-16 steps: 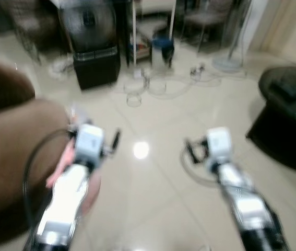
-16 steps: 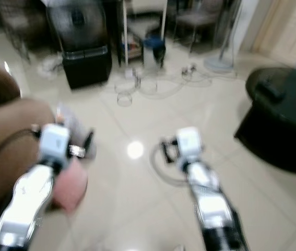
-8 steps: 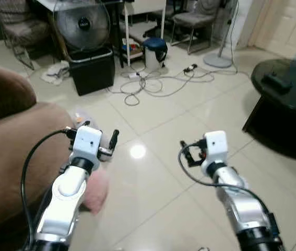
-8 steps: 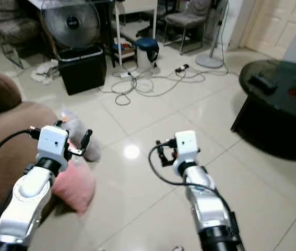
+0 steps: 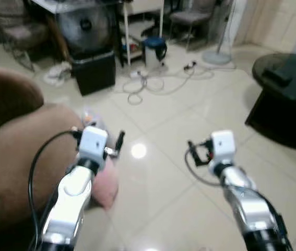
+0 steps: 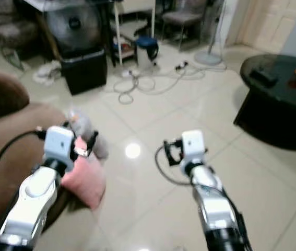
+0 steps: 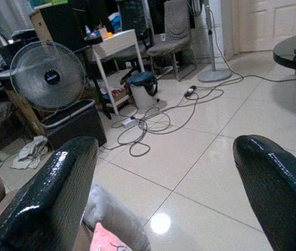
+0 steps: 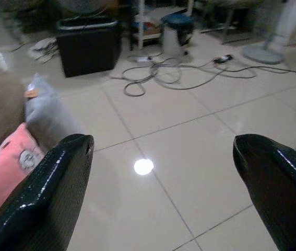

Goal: Move the pillow to the sofa from floor

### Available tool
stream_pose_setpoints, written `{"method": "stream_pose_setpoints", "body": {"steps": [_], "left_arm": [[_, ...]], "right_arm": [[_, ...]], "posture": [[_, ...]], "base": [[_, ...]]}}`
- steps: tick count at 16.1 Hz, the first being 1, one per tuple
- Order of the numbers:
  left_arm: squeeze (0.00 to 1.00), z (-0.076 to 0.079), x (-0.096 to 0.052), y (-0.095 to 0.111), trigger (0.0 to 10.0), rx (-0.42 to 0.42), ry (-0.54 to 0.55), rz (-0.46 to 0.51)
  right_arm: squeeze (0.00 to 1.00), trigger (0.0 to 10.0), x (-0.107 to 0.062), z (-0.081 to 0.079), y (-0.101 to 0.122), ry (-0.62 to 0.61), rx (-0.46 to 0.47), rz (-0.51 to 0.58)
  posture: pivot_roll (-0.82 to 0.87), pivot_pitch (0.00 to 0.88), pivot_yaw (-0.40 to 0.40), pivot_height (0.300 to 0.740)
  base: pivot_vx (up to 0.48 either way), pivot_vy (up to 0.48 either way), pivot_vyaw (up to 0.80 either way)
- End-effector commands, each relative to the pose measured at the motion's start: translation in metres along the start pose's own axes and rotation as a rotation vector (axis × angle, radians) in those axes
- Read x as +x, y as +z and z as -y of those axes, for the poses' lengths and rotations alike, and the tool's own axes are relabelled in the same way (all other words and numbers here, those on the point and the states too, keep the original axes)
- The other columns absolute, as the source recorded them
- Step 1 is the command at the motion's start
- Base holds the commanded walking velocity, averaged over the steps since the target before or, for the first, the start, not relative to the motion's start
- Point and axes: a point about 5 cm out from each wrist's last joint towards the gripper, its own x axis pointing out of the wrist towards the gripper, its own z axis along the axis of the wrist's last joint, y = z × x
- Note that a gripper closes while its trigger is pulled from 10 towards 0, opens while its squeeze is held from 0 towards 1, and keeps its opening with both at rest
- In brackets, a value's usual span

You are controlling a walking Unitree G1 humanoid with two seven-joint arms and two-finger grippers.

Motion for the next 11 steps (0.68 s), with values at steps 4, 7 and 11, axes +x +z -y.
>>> {"method": "stream_pose_setpoints", "body": {"steps": [4, 7, 11], "left_arm": [[0.0, -0.0045, 0.001, 0.0016, 10.0, 0.022, -0.002, 0.003], [0.0, -0.0033, 0.0009, 0.0022, 10.0, 0.048, -0.015, 0.007], [0.0, -0.0023, 0.0025, 0.0007, 10.0, 0.08, -0.015, -0.004]], "right_arm": [[0.0, 10.0, 0.0023, -0.005, 0.0039, 0.012, 0.003, 0.018], [0.0, 10.0, 0.0013, -0.0055, 0.0033, 0.013, 0.002, 0.019], [0.0, 10.0, -0.0002, -0.0054, 0.0024, 0.007, -0.001, 0.019]], "posture": [[0.05, 0.0, 0.026, 0.74], [0.05, 0.0, 0.027, 0.74], [0.04, 0.0, 0.035, 0.74]], "base": [[0.0, 0.324, 0.0], [0.0, 0.21, 0.0], [0.0, -0.36, 0.0]]}}
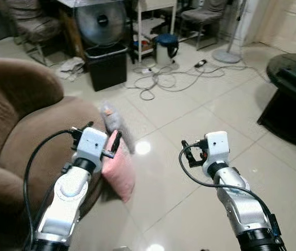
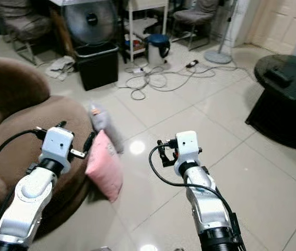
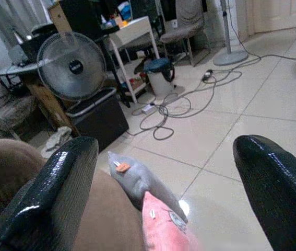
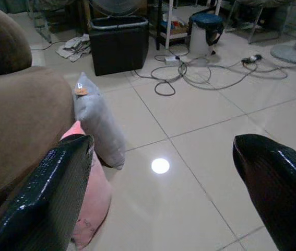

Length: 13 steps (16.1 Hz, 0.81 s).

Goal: Move the pillow to the sofa from floor

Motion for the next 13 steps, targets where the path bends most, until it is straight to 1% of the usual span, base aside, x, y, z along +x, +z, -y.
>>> {"method": "stream_pose_setpoints", "body": {"steps": [1, 5, 7, 10, 12, 13], "left_arm": [[0.0, 0.0012, 0.0026, 0.0027, 10.0, -0.026, 0.005, 0.016], [0.0, -0.0018, 0.0004, -0.0024, 10.0, 0.001, 0.019, -0.004], [0.0, -0.0011, -0.0005, -0.0033, 10.0, -0.003, 0.012, -0.007], [0.0, -0.0008, -0.0009, -0.0033, 10.0, -0.002, 0.012, -0.005], [0.0, -0.0012, -0.001, -0.0032, 10.0, -0.003, 0.016, -0.002], [0.0, -0.0017, -0.0009, -0.0034, 10.0, -0.003, 0.021, -0.002]], "right_arm": [[0.0, 10.0, -0.002, 0.0063, 0.0012, -0.022, -0.014, 0.008], [0.0, 10.0, -0.0016, 0.0071, -0.0029, -0.023, -0.01, -0.015], [0.0, 10.0, -0.001, 0.0073, -0.0032, -0.022, -0.012, -0.02], [0.0, 10.0, -0.0008, 0.008, -0.0054, -0.026, -0.001, -0.037], [0.0, 10.0, -0.0008, 0.0082, -0.006, -0.021, -0.003, -0.038], [0.0, 10.0, -0.0009, 0.0091, -0.0059, -0.022, -0.015, -0.037]], "posture": [[0.04, 0.0, 0.035, 0.74], [0.05, 0.0, 0.032, 0.74], [0.05, 0.0, 0.029, 0.74], [0.05, 0.0, 0.029, 0.74], [0.05, 0.0, 0.029, 0.74], [0.05, 0.0, 0.029, 0.74]], "base": [[0.0, 0.0, 0.0], [0.0, 0.0, 0.0], [0.0, 0.0, 0.0], [0.252, 0.0, 0.0], [0.266, 0.0, -0.59], [0.277, 0.0, 0.0]]}}
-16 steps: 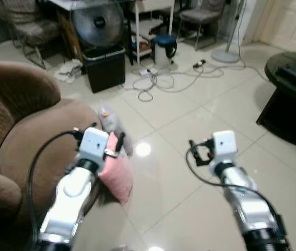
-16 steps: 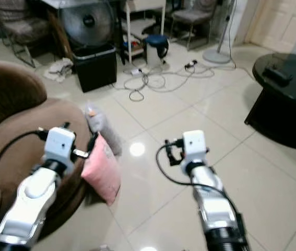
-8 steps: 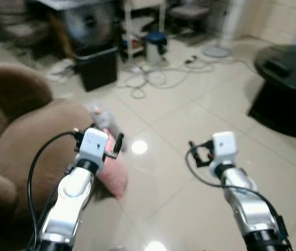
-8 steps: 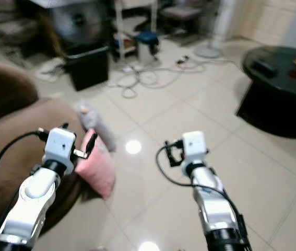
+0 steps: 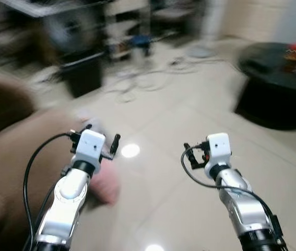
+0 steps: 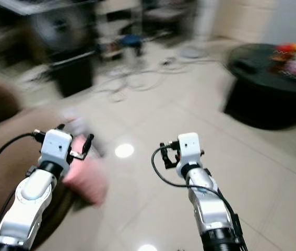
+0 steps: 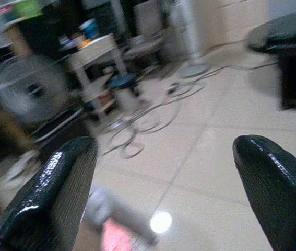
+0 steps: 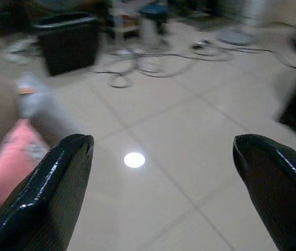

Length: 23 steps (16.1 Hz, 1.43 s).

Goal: Move the pillow to the sofa from floor

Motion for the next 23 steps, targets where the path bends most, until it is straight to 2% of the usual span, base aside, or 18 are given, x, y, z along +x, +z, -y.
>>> {"method": "stream_pose_setpoints", "body": {"steps": [1, 5, 7, 12, 16, 18, 23], "left_arm": [[0.0, 0.0006, 0.0011, 0.0, 10.0, 0.007, 0.0, 0.0], [0.0, 0.0006, 0.0008, -0.0008, 10.0, 0.005, 0.001, -0.005], [0.0, 0.0001, 0.0012, -0.0007, 10.0, 0.006, 0.002, -0.005], [0.0, 0.0, 0.0011, -0.0009, 10.0, 0.009, 0.002, -0.005], [0.0, -0.0005, 0.0014, -0.0013, 10.0, 0.012, 0.001, -0.006], [0.0, -0.0006, 0.0011, -0.0015, 10.0, 0.012, 0.003, -0.006], [0.0, -0.0017, 0.0012, -0.0011, 10.0, 0.009, 0.005, -0.002]], "right_arm": [[0.0, 10.0, 0.0004, 0.0029, 0.0003, -0.007, -0.012, -0.004], [0.0, 10.0, 0.0006, 0.0032, -0.0007, 0.004, -0.041, -0.014], [0.0, 10.0, 0.0013, 0.0004, 0.0007, 0.033, -0.063, -0.018], [0.0, 10.0, 0.0012, 0.0002, -0.0002, 0.03, -0.052, -0.02], [0.0, 10.0, 0.0015, 0.0005, -0.0005, 0.017, -0.022, -0.017], [0.0, 10.0, 0.0013, -0.0001, -0.0003, 0.028, -0.044, -0.016], [0.0, 10.0, 0.002, -0.0005, 0.0001, 0.038, -0.041, -0.016]], "posture": [[0.05, 0.0, 0.029, 0.74], [0.05, 0.0, 0.029, 0.74], [0.05, 0.0, 0.028, 0.74], [0.05, 0.0, 0.028, 0.74], [0.05, 0.0, 0.028, 0.74], [0.05, 0.0, 0.028, 0.74], [0.05, 0.0, 0.028, 0.74]], "base": [[0.281, 0.0, 0.0], [0.301, 0.0, 0.0], [0.319, 0.0, 0.8], [0.32, 0.0, 0.8], [0.322, 0.0, 0.0], [0.322, 0.0, 0.0], [0.361, 0.0, 0.56]]}}
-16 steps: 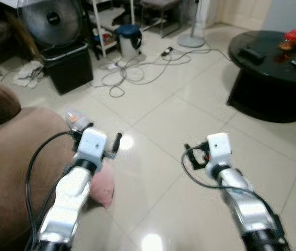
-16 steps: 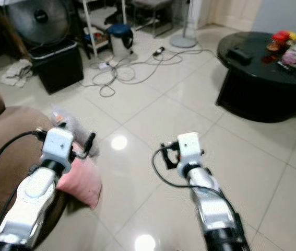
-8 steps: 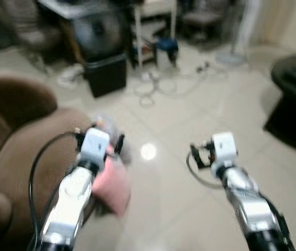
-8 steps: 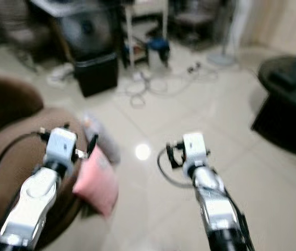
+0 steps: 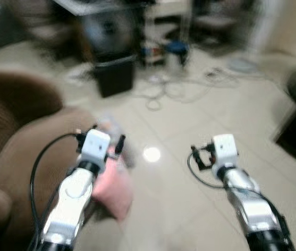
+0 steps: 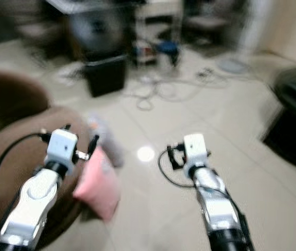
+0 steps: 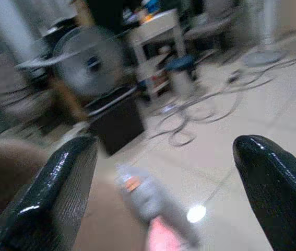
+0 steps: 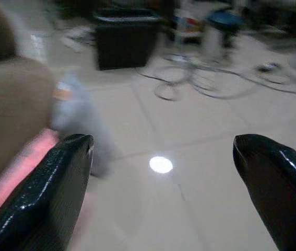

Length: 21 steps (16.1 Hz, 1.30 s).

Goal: Move the pillow to the sofa from floor

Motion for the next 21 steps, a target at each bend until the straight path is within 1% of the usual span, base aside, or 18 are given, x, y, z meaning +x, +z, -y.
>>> {"method": "stream_pose_setpoints", "body": {"steps": [1, 9, 11, 16, 21], "left_arm": [[0.0, -0.0019, 0.003, 0.0048, 10.0, 0.003, 0.005, 0.017], [0.0, -0.0009, 0.0036, 0.0049, 10.0, 0.001, 0.001, 0.018], [0.0, -0.0008, 0.0033, 0.0044, 10.0, 0.002, 0.002, 0.017], [0.0, -0.0007, 0.0032, 0.0037, 10.0, 0.003, 0.003, 0.015], [0.0, 0.0008, 0.0037, 0.0036, 10.0, 0.005, -0.007, 0.017]], "right_arm": [[0.0, 10.0, 0.0005, 0.0003, 0.0027, 0.007, 0.007, 0.009], [0.0, 10.0, -0.0001, 0.001, 0.0025, 0.008, 0.018, 0.013], [0.0, 10.0, -0.0002, -0.0001, 0.003, 0.029, -0.004, 0.013], [0.0, 10.0, 0.001, -0.0009, 0.0045, 0.035, -0.008, 0.019], [0.0, 10.0, 0.0004, 0.0021, 0.0026, 0.015, 0.017, 0.014]], "posture": [[0.05, 0.0, 0.028, 0.74], [0.05, 0.0, 0.03, 0.74], [0.05, 0.0, 0.027, 0.74], [0.05, 0.0, 0.022, 0.74], [0.05, 0.0, 0.023, 0.74]], "base": [[0.371, 0.0, 0.0], [0.375, 0.0, 0.0], [0.375, 0.0, 0.0], [0.372, 0.0, 0.71], [0.374, 0.0, 0.0]]}}
